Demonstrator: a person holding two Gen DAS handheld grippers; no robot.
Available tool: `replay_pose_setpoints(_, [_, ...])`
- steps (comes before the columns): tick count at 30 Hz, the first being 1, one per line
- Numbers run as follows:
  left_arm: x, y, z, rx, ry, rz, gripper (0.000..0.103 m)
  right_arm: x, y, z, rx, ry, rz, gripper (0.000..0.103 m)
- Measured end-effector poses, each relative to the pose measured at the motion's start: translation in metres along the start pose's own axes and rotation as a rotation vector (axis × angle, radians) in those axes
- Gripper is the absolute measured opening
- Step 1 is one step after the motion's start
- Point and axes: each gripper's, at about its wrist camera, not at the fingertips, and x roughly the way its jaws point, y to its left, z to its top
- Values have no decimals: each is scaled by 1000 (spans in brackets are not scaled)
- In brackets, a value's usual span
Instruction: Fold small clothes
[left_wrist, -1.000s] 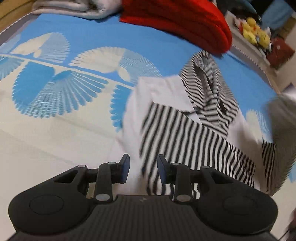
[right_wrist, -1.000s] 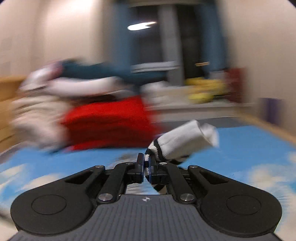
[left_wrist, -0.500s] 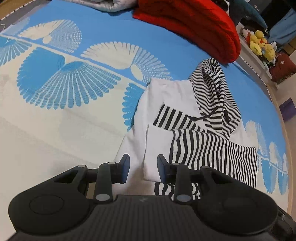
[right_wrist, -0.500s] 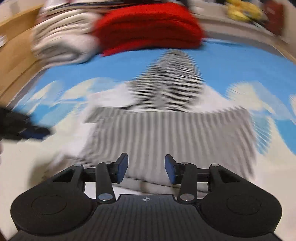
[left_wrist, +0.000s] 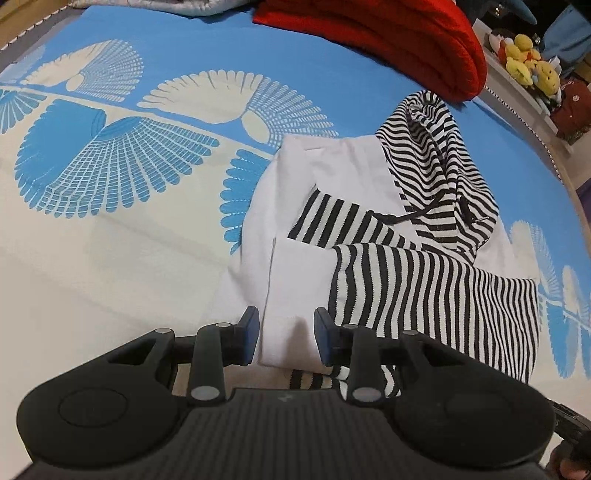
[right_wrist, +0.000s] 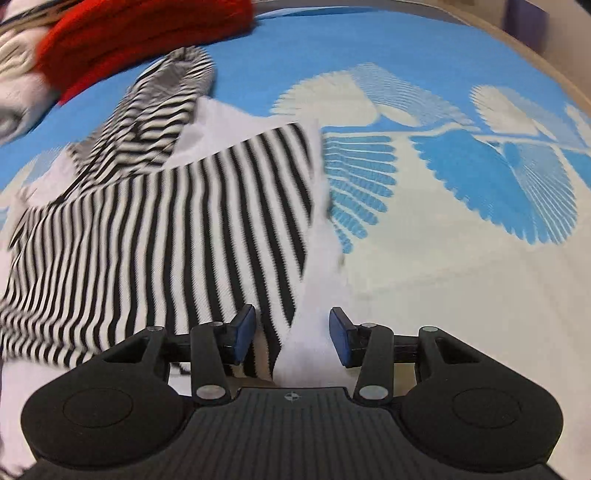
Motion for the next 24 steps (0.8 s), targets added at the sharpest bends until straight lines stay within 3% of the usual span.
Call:
replay_pose_setpoints(2, [1, -3, 0, 5, -1, 5, 36, -2, 3, 2, -32, 0, 2, 46])
replay_pose_setpoints(6, [3, -9, -1, 6, -3, 9, 36, -6, 3, -1, -77, -22, 1, 17])
replay_pose_setpoints(9, [3, -12, -2, 9, -2, 3, 36, -19, -7, 6, -20, -54, 31, 3])
replay_pose_setpoints(13, [1, -14, -3, 19, -6, -12, 36, -46, -23, 11, 28, -101, 28, 3])
replay_pose_setpoints(16, [2, -11, -3, 16, -1, -6, 36, -26, -38, 4, 75, 27, 35, 5])
replay_pose_setpoints(17, [2, -10, -3, 13, 1, -6, 36, -26, -37, 4, 85, 33, 27, 6])
replay_pose_setpoints(20, [2, -10, -3, 13, 2, -10, 36, -53, -16, 8, 1, -126, 19, 11])
replay_pose_setpoints(22, [3, -13, -5, 22, 6, -13, 36, -60, -5, 8, -27, -193, 51, 18])
replay_pose_setpoints(24, [6, -14, -8, 30, 16, -16, 36, -46, -2, 8, -18, -138, 85, 37])
